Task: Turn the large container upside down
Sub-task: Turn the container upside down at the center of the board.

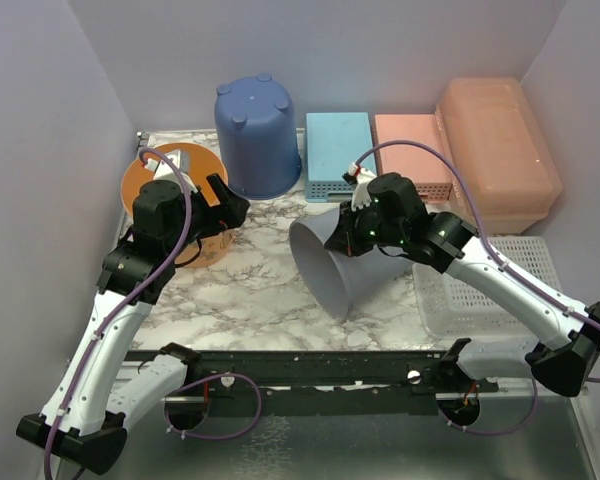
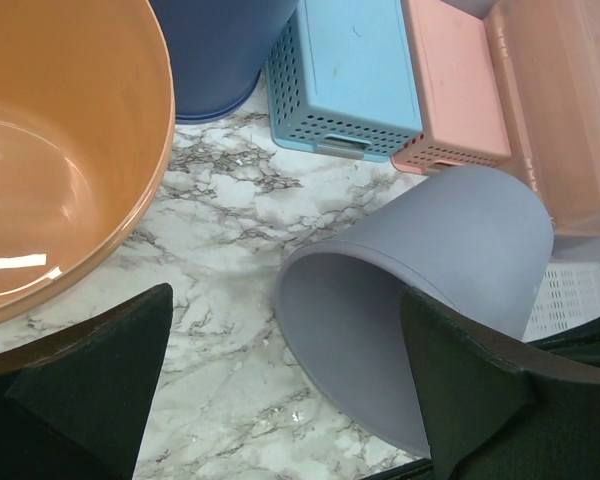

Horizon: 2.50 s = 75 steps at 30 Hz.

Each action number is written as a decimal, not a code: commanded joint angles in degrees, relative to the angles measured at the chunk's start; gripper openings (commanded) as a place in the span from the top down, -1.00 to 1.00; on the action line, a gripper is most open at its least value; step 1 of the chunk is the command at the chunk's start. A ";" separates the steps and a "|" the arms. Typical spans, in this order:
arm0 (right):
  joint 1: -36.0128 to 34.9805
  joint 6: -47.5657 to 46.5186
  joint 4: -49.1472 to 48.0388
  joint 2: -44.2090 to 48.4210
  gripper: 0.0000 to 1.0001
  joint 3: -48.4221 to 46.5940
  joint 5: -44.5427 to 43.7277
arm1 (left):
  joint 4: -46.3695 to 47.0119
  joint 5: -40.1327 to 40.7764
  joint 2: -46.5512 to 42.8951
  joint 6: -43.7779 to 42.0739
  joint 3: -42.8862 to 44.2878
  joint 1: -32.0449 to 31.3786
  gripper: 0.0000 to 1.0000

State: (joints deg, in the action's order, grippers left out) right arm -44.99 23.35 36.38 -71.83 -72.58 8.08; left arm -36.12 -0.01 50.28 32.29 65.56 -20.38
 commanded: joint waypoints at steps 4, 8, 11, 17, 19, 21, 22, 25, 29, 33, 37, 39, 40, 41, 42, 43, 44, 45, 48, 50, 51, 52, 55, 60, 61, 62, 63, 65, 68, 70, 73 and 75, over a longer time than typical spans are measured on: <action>-5.09 -0.50 -0.11 -2.34 0.99 0.36 -8.57 | -0.58 3.20 -0.86 -0.82 1.06 -0.27 -0.92; -7.65 -1.03 0.11 -2.53 0.99 1.43 -12.54 | -0.85 3.80 -0.80 -1.00 1.15 -0.27 -0.92; -11.06 -1.73 1.24 -3.04 0.99 1.12 -18.07 | -0.97 4.26 -0.93 -0.99 1.19 -0.28 -0.92; -16.19 -1.82 2.81 -4.03 0.99 0.72 -25.99 | -1.27 5.55 -1.15 -1.08 1.62 -0.28 -0.92; -17.73 -1.74 3.18 -4.23 0.99 0.33 -28.05 | -1.53 6.25 -1.35 -1.08 1.74 -0.27 -0.93; -18.84 -1.68 3.38 -4.51 0.99 -0.33 -28.88 | -1.65 6.97 -1.52 -0.79 1.86 -0.27 -0.93; -19.28 -1.57 3.38 -4.77 0.99 -0.63 -29.01 | -1.72 7.30 -1.57 -0.64 1.85 -0.27 -0.93; -21.69 -1.71 3.31 -5.95 0.99 -1.34 -29.84 | -1.72 8.31 -1.76 -0.43 2.20 -0.27 -0.93; -24.37 -1.35 3.45 -8.64 0.99 -3.00 -31.08 | -1.86 9.90 -2.43 -0.09 2.70 -0.27 -0.93; -26.27 -1.42 3.19 -10.74 0.99 -4.56 -31.48 | -2.37 11.86 -3.66 0.33 2.99 -0.27 -0.95; -27.34 -2.28 2.83 -12.45 0.99 -5.61 -30.73 | -2.68 15.18 -5.48 1.11 3.15 -0.27 -0.98; -27.66 -2.51 2.61 -13.07 0.99 -5.79 -30.10 | -3.01 17.50 -6.36 1.50 3.18 -0.27 -0.98; -27.75 -2.60 2.53 -13.33 0.99 -5.90 -29.65 | -3.14 18.53 -6.87 1.66 3.17 -0.27 -0.98; -27.96 -2.61 2.38 -13.67 0.99 -5.99 -29.28 | -3.34 19.42 -7.15 1.83 3.17 -0.27 -0.98; -28.20 -2.61 2.10 -14.06 0.99 -6.04 -28.79 | -3.43 20.26 -7.53 1.95 3.18 -0.27 -0.98; -28.40 -2.55 1.81 -14.35 0.99 -6.08 -28.40 | -3.54 20.67 -7.78 2.06 3.17 -0.27 -0.98; -28.66 -2.42 1.47 -14.79 0.99 -6.09 -28.23 | -3.54 20.89 -7.92 2.07 3.24 -0.27 -0.98; -28.88 -2.28 1.09 -15.26 0.99 -6.01 -28.16 | -3.58 20.99 -8.02 2.03 3.37 -0.27 -0.98; -29.50 -2.61 0.80 -16.95 0.99 -6.48 -27.42 | -3.70 21.23 -8.09 1.81 3.59 -0.27 -0.98; -29.77 -2.78 0.70 -18.10 0.99 -6.98 -26.96 | -3.79 21.43 -8.02 1.76 3.69 -0.27 -0.98; -29.94 -2.79 0.52 -18.50 0.99 -7.04 -26.89 | -3.86 21.41 -8.03 1.73 3.70 -0.27 -0.98; -30.05 -2.83 0.27 -18.85 0.99 -7.07 -26.84 | -3.95 21.53 -8.03 1.72 3.77 -0.27 -0.98; -30.15 -3.17 -0.32 -19.69 0.99 -6.75 -26.79 | -4.07 21.67 -8.13 1.81 3.83 -0.27 -0.98; -30.15 -4.20 -1.59 -20.92 0.99 -5.39 -28.35 | -4.10 21.84 -8.01 1.90 4.03 -0.28 -0.98; -30.15 -4.16 -1.73 -21.16 0.99 -5.01 -29.39 | -4.05 21.77 -7.90 1.90 4.05 -0.27 -0.98; -30.15 -4.42 -1.96 -21.45 0.99 -4.63 -30.23 | -4.05 21.74 -7.87 1.94 4.07 -0.27 -0.98; -30.15 -4.69 -1.87 -21.83 0.99 -4.44 -30.98 | -4.05 21.75 -7.81 1.98 4.05 -0.27 -0.98; -30.20 -5.16 -1.89 -22.82 0.99 -3.77 -32.55 | -4.10 21.63 -7.80 1.98 4.05 -0.27 -0.98; -30.15 -5.85 -2.89 -24.16 0.99 -2.43 -33.13 | -4.09 21.63 -7.83 2.06 3.97 -0.27 -0.98; -30.16 -6.14 -3.76 -25.36 0.99 -1.55 -32.54 | -4.05 21.55 -7.71 2.10 3.88 -0.27 -0.98; -30.15 -6.43 -4.50 -27.16 0.99 -0.55 -31.52 | -4.05 21.46 -7.84 2.14 3.72 -0.32 -0.98; -30.15 -6.84 -4.61 -28.26 0.99 -0.21 -31.01 | -4.06 21.54 -8.01 2.29 3.54 -0.32 -0.98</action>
State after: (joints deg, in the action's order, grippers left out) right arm -75.31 17.93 32.56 -97.69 -74.22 -22.00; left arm -39.53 20.29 42.52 33.93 68.03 -20.38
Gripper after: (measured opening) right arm 0.007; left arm 0.987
